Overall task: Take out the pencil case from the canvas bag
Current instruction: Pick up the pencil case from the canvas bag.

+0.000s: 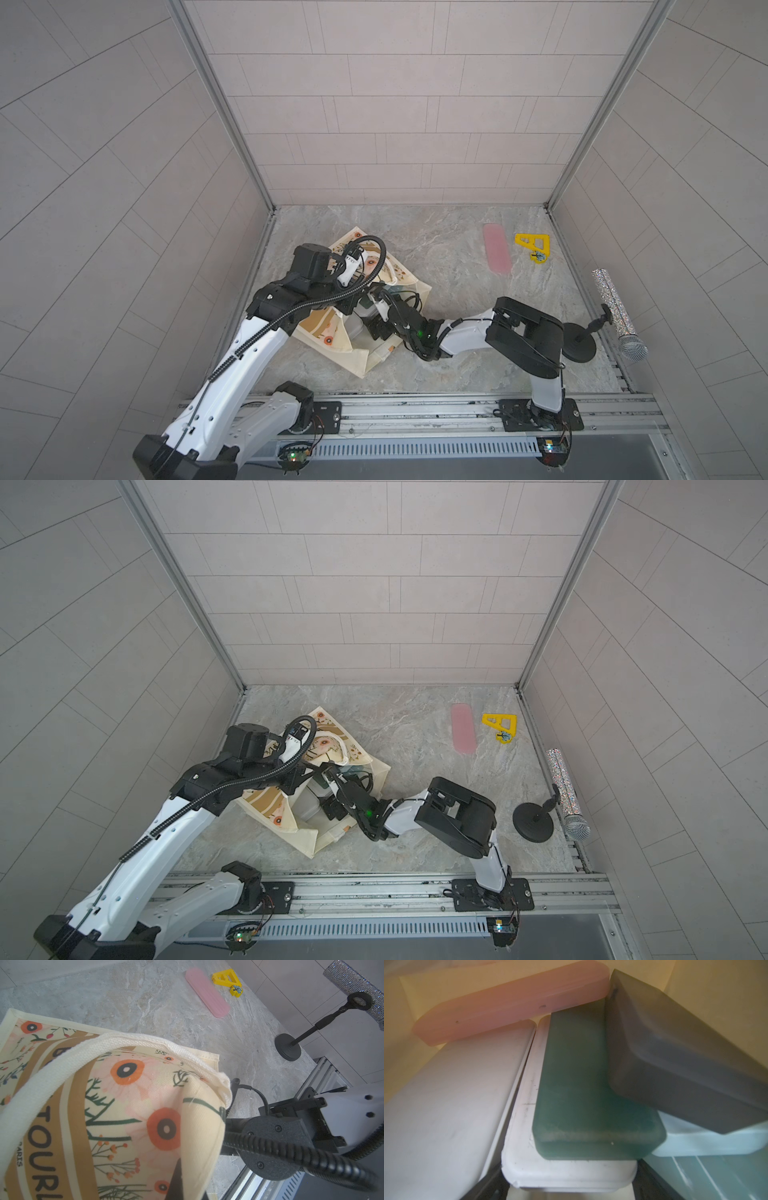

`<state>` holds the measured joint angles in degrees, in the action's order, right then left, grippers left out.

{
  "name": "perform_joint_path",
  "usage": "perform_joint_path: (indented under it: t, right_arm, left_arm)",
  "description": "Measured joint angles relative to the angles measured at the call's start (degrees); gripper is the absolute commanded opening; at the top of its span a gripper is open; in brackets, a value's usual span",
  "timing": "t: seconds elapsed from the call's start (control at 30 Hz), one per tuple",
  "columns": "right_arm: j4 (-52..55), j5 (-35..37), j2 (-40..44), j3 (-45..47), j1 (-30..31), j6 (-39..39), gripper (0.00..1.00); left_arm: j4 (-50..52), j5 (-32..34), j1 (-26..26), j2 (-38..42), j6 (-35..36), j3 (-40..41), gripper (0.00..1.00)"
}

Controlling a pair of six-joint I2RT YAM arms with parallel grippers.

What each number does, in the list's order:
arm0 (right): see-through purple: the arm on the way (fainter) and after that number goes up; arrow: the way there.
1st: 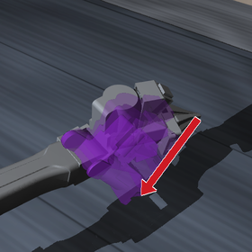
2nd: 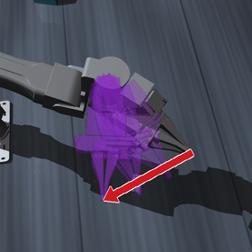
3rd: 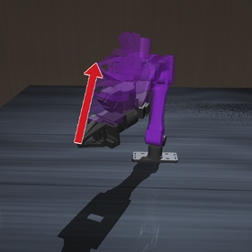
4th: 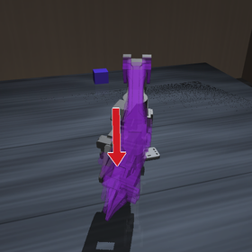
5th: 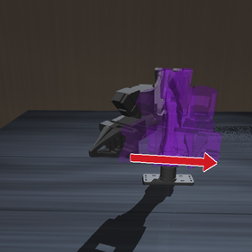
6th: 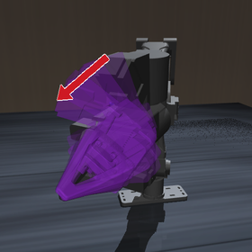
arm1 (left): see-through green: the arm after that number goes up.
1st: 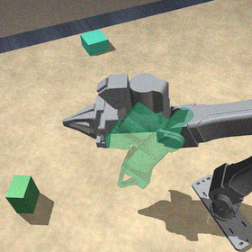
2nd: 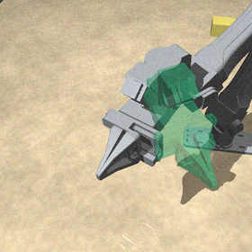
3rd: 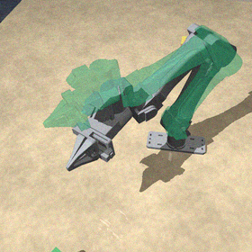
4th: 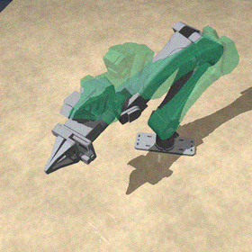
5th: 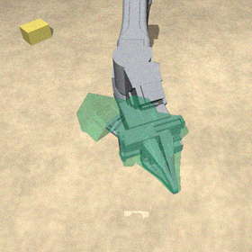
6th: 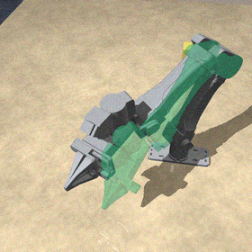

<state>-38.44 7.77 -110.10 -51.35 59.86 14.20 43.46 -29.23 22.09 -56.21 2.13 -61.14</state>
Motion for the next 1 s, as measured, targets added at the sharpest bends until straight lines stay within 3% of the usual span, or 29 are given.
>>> perform_joint_path:
  t: [0.57, 0.77, 0.87, 1.0]
  right_arm:
    - [13.5, -1.6, 20.9, 10.4, 0.0, 0.6, 0.81]
    - [14.6, -1.3, 19.1, 9.4, -0.2, 1.3, 0.87]
    - [13.4, -1.2, 15.1, 6.9, -0.3, 0.7, 0.95]
    - [12.5, -1.1, 10.0, 3.4, -0.3, -0.9, 0.97]
  left_arm:
    - [-4.7, 2.4, 0.5, -2.0, -3.5, 0.0, 0.00]
    - [-6.1, 0.9, 0.4, -2.5, -4.3, 0.0, 0.00]
    - [-6.2, 0.5, 0.4, -2.4, -4.3, 0.0, 0.00]
    - [-6.2, -0.5, 0.4, -2.2, -4.3, 0.0, 0.00]
